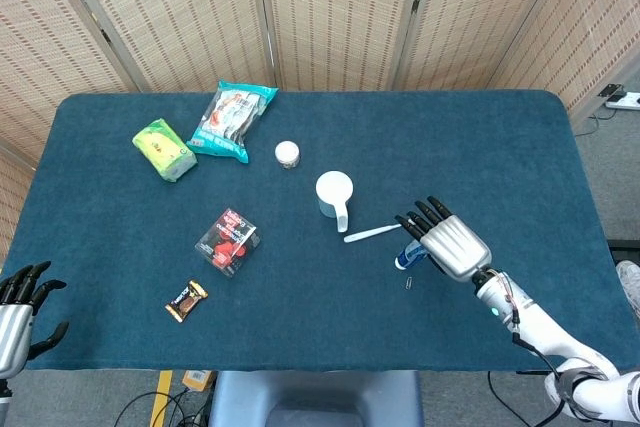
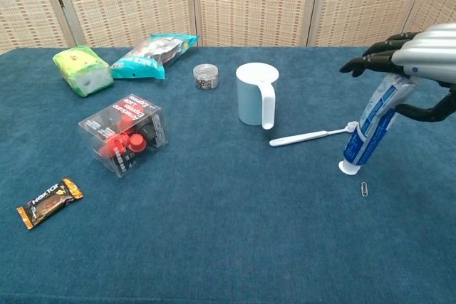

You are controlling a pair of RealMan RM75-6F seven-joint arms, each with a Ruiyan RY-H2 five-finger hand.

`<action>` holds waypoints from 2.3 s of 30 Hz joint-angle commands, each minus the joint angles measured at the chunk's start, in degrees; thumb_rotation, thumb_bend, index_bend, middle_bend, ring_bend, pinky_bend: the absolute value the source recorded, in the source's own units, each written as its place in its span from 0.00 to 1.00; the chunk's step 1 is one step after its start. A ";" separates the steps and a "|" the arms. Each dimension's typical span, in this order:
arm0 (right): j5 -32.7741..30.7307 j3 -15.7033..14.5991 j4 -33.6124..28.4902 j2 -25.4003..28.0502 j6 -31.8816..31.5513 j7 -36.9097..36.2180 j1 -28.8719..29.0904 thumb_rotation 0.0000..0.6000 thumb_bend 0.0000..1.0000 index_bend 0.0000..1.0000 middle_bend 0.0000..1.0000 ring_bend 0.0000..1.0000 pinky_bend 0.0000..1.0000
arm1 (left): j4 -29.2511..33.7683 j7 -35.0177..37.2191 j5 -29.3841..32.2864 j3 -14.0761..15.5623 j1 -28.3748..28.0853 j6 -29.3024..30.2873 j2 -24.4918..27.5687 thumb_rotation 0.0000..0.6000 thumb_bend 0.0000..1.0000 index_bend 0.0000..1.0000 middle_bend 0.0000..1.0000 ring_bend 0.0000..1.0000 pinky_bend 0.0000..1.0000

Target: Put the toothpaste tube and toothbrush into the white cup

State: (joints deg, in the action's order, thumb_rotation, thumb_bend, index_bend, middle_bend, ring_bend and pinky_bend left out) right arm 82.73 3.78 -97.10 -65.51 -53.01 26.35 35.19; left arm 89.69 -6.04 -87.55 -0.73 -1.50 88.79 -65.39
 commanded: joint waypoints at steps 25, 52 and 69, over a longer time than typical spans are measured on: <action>-2.38 1.59 0.38 -9.85 1.61 1.23 5.15 1.00 0.19 0.00 0.14 0.05 0.16 | -0.02 -0.48 -0.09 0.05 -0.22 -0.71 0.00 1.00 0.31 0.35 0.15 0.12 0.19; -17.26 0.71 13.92 -27.62 8.89 12.16 12.74 1.00 0.17 0.21 0.25 0.15 0.29 | -1.78 1.96 0.09 0.43 1.00 0.33 0.01 1.00 0.31 0.35 0.15 0.12 0.19; -9.65 -4.58 10.01 -22.73 4.48 9.94 10.17 1.00 0.23 0.31 0.29 0.18 0.29 | -1.22 1.37 -0.71 0.46 0.52 -0.19 -0.18 1.00 0.31 0.35 0.15 0.12 0.19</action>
State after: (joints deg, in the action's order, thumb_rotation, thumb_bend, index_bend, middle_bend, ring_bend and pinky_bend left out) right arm 72.27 -0.98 -88.19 -87.51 -47.99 36.86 45.49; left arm 88.47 -4.67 -88.25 -0.27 -0.98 88.60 -65.56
